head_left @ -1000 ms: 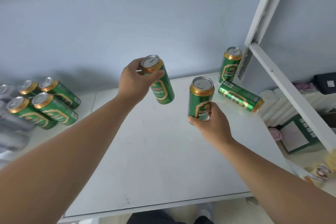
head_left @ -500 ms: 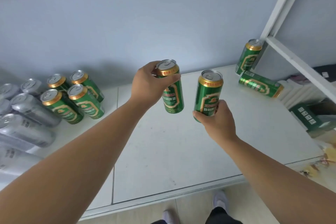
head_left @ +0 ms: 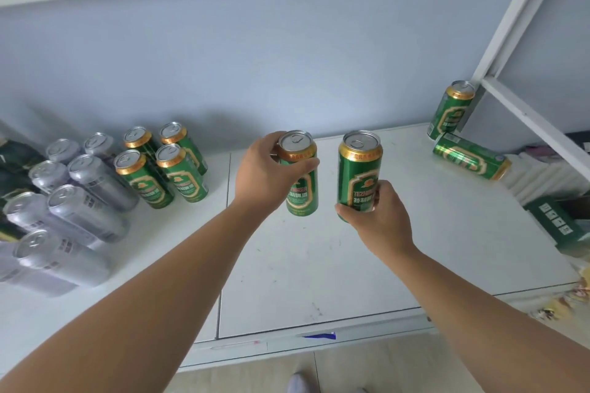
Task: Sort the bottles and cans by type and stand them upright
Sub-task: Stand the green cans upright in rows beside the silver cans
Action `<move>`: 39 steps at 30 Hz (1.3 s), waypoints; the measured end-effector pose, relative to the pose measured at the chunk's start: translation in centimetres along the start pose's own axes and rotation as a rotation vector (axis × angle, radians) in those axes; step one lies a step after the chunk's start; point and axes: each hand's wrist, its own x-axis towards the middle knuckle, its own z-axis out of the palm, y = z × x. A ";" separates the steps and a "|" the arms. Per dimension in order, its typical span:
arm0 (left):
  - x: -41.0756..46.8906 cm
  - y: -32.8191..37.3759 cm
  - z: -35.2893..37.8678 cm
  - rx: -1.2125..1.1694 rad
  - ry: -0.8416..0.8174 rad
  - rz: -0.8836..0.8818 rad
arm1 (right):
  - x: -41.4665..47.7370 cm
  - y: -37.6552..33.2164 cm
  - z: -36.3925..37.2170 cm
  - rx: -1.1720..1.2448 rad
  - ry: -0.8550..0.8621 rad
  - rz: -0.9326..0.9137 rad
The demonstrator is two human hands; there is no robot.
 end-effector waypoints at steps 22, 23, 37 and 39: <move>-1.7 -8.9 -10.7 0.007 0.116 -0.101 | -3.1 -5.7 11.0 0.070 -0.150 -0.023; -1.5 -9.8 -11.8 0.008 0.118 -0.101 | -3.4 -6.4 12.3 0.083 -0.145 -0.006; 0.4 -21.1 -20.9 0.048 0.136 -0.209 | -6.1 -12.0 26.8 0.049 -0.196 0.063; 0.6 -21.9 -21.0 0.037 0.152 -0.235 | -5.7 -12.0 28.1 0.027 -0.210 0.053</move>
